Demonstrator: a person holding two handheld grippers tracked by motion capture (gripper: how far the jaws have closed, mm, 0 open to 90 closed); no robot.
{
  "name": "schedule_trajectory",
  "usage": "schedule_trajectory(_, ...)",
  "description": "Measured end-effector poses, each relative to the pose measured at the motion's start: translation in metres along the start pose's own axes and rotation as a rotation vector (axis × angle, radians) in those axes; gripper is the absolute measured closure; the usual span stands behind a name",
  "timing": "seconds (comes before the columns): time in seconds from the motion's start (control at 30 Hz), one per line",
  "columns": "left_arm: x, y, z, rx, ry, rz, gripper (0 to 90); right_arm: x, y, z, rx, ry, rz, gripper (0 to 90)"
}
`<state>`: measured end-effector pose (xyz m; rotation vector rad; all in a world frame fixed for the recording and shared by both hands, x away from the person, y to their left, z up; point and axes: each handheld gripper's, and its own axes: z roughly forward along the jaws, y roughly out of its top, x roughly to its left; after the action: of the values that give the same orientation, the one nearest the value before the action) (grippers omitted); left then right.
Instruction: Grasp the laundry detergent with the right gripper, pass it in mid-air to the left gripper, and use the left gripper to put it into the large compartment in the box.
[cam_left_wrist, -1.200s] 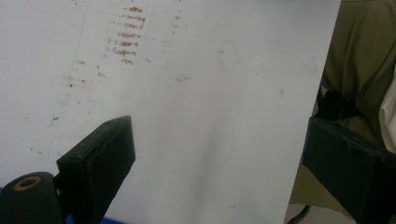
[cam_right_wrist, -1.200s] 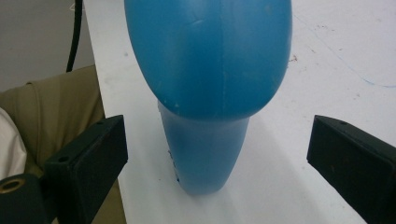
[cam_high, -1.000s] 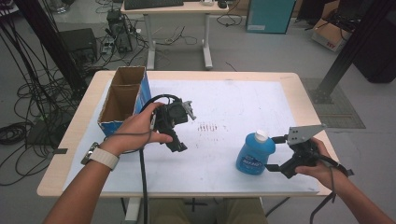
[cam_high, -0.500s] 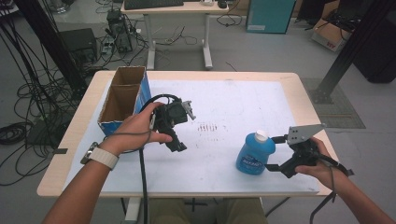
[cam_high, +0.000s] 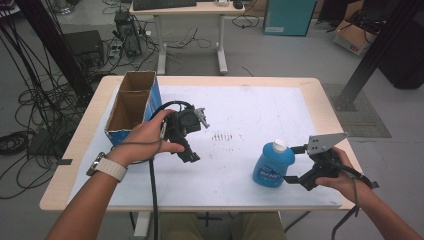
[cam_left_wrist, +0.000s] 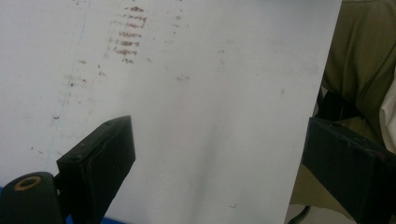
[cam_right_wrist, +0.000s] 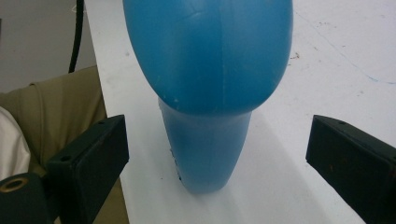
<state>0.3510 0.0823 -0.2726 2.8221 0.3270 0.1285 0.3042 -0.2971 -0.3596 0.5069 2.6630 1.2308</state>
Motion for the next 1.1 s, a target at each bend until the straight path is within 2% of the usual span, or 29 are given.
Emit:
schedule_trajectory(0.37,0.0001,-0.0006,-0.0003,0.003,-0.002,-0.001,9.9,0.0000,-0.0002,-0.0001,-0.004,0.000,0.004,5.8)
schedule_trajectory(0.43,0.0001,-0.0006,-0.0003,0.002,-0.003,-0.002,9.9,-0.0009,-0.0001,-0.0001,-0.010,-0.005,-0.010,5.8)
schedule_trajectory(0.47,0.0002,-0.0007,-0.0001,-0.001,0.000,-0.002,9.9,0.0003,-0.0002,-0.0003,-0.004,0.002,0.006,5.8)
schedule_trajectory(0.67,0.0001,-0.0010,-0.0001,-0.002,0.002,-0.003,9.9,0.0004,-0.0001,-0.0008,-0.007,-0.004,0.006,5.8)
schedule_trajectory(0.73,0.0001,-0.0010,-0.0001,-0.003,0.003,-0.005,9.9,-0.0012,0.0002,-0.0006,-0.015,-0.008,-0.013,5.7)
schedule_trajectory(0.8,0.0002,-0.0008,-0.0003,-0.001,0.002,-0.004,9.9,-0.0001,-0.0002,-0.0004,-0.013,-0.004,0.004,5.8)
schedule_trajectory(0.83,0.0004,-0.0009,-0.0001,0.000,0.003,0.001,9.9,-0.0011,-0.0003,-0.0004,-0.015,-0.007,-0.011,5.7)
schedule_trajectory(1.1,0.0000,-0.0002,0.0001,0.000,0.000,-0.002,9.9,-0.0007,-0.0003,-0.0008,-0.016,-0.006,-0.011,5.8)
